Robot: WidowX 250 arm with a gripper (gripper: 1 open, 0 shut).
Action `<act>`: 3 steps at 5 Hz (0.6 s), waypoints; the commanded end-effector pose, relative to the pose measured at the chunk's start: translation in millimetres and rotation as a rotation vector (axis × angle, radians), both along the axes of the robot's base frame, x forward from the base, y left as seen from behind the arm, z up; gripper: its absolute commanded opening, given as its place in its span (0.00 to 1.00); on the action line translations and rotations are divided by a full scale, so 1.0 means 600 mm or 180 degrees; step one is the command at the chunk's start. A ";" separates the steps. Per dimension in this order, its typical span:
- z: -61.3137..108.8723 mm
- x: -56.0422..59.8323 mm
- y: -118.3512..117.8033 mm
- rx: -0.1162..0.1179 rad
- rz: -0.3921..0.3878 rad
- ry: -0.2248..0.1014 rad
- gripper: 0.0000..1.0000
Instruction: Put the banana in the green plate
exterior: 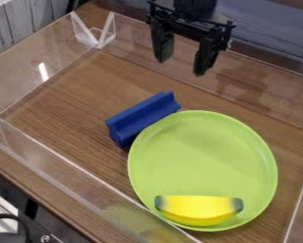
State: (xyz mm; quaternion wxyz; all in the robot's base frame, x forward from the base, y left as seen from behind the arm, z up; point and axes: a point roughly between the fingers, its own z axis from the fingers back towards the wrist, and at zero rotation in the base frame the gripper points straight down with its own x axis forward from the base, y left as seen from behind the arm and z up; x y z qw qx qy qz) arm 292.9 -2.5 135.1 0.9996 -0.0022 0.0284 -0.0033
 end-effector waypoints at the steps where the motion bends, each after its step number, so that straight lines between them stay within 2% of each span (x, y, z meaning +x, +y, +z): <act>1: -0.007 -0.023 -0.017 -0.0024 -0.0396 0.0041 1.00; 2: -0.005 -0.072 -0.052 -0.0056 -0.1033 -0.0012 1.00; 3: -0.002 -0.119 -0.083 -0.0057 -0.1767 -0.0086 1.00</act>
